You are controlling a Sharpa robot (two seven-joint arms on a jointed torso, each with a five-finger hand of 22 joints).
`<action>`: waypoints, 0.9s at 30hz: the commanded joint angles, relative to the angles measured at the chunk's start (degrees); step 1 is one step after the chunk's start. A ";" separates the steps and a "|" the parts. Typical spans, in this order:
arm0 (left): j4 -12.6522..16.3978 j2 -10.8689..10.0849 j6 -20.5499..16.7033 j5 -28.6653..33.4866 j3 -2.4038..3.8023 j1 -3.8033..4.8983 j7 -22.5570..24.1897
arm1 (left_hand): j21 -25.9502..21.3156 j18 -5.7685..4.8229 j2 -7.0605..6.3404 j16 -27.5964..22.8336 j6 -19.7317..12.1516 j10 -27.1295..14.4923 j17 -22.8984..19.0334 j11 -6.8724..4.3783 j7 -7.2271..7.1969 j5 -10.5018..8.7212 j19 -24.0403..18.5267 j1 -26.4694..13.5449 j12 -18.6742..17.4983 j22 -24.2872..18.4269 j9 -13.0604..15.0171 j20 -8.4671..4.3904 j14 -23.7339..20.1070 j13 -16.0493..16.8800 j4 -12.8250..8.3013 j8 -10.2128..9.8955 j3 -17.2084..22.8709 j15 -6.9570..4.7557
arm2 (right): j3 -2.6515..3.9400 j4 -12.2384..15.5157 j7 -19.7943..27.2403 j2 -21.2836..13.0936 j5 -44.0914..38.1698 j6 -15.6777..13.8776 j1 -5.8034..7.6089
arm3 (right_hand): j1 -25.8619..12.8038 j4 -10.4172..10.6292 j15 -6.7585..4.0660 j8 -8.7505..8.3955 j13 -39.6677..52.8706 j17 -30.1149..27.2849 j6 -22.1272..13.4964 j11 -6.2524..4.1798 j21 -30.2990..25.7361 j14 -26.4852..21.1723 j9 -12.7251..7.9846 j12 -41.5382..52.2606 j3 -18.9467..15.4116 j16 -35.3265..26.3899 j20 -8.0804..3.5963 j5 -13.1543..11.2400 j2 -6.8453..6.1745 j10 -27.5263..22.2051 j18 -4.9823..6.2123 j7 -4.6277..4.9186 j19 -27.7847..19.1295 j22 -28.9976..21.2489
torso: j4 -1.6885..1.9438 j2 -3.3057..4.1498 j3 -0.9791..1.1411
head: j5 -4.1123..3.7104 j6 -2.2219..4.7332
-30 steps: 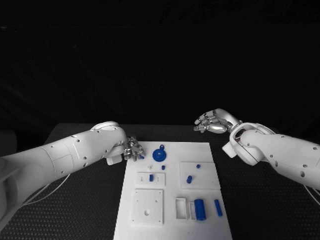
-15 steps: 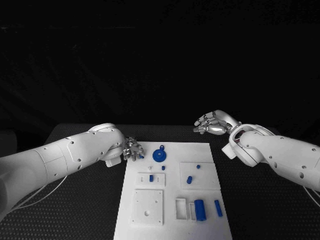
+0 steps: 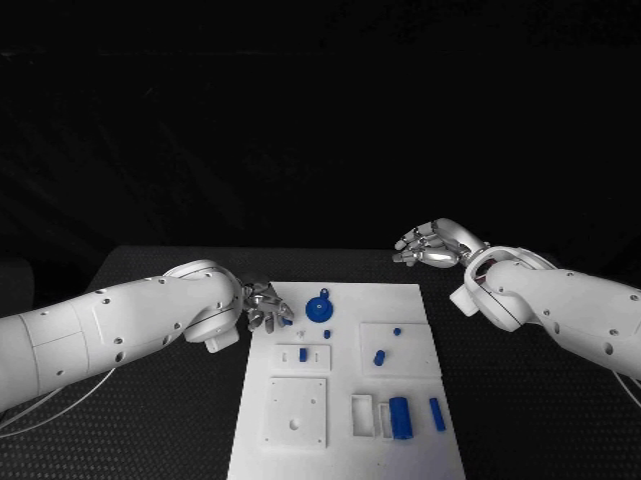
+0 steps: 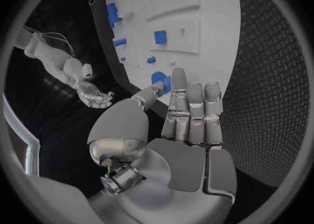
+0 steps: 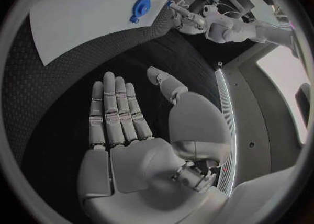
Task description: Assemble the parts on the task board
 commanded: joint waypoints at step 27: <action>12.79 -6.51 -9.93 -10.86 -5.55 -1.33 -0.20 | 1.28 0.23 -0.87 1.12 3.15 3.49 0.56 -1.49 -1.48 3.69 2.56 -1.78 0.75 0.87 -0.38 -8.11 4.51 0.68 -2.72 3.32 2.54 -2.88 | 0.01 0.08 0.70 -0.09 -0.52 0.51 -0.02 | -0.46 0.07 0.18 0.27 -0.15 0.12 -0.33 0.05 -0.34 -0.33 -0.11 0.17 -0.23 -0.23 0.17 0.33 0.04 0.25 -0.44 -0.08 -0.26 0.15 | -0.03 0.07 -0.01 | 0.61 -0.50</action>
